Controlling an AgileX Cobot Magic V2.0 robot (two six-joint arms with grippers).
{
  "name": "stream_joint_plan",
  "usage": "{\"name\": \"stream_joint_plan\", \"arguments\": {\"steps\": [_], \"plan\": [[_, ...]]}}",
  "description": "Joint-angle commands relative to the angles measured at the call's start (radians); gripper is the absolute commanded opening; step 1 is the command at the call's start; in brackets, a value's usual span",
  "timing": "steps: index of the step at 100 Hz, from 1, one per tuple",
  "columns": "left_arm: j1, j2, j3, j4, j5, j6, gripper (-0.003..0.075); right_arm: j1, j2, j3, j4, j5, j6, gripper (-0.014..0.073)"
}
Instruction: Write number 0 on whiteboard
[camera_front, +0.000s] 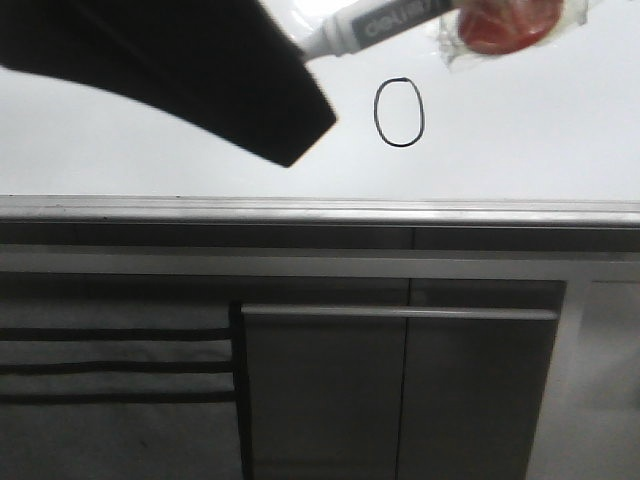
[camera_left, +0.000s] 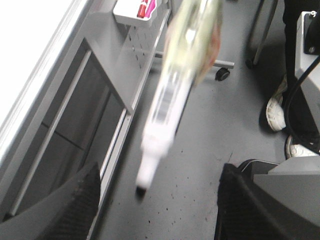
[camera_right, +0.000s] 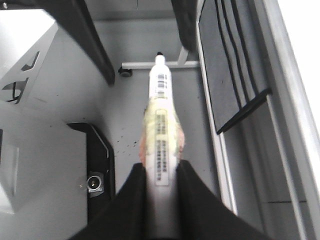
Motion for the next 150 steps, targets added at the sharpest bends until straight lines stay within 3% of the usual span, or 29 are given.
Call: {"name": "stream_joint_plan", "arguments": {"steps": [1,35,50,82,99,110,117,137,150], "plan": [[-0.018,0.014,-0.067,-0.028,-0.057,0.005,0.046,0.021,-0.01,-0.022,0.05,-0.08,-0.019,-0.0036],[-0.018,0.036,-0.083,-0.028,-0.092,0.007,0.0444,0.034,-0.01,-0.022,0.05,-0.092,-0.091,-0.0036],[-0.018,0.036,-0.083,-0.028,-0.108,0.007,0.0355,0.034,-0.01,-0.022,0.05,-0.092,-0.093,-0.0036],[-0.018,0.036,-0.083,-0.028,-0.118,0.007,0.0076,0.034,-0.01,-0.022,0.073,-0.085,-0.09,-0.0036],[-0.018,0.036,-0.083,-0.028,-0.118,0.007,-0.0006,0.034,-0.01,-0.022,0.094,-0.075,-0.09,-0.0036],[-0.018,0.036,-0.083,-0.028,-0.118,0.007,-0.002,0.034,-0.01,-0.022,0.1,-0.076,-0.09,-0.0032],[-0.016,0.036,-0.083,-0.028,-0.12,0.007,-0.002,0.034,-0.01,-0.022,0.1,-0.078,-0.09,0.001],[0.009,0.036,-0.083,-0.017,-0.137,0.007,-0.002,0.012,-0.015,-0.045,0.066,-0.093,-0.031,0.0283],[0.098,0.036,-0.083,-0.017,-0.159,-0.035,-0.002,-0.052,-0.05,-0.103,-0.006,-0.09,0.05,0.0291]]}}
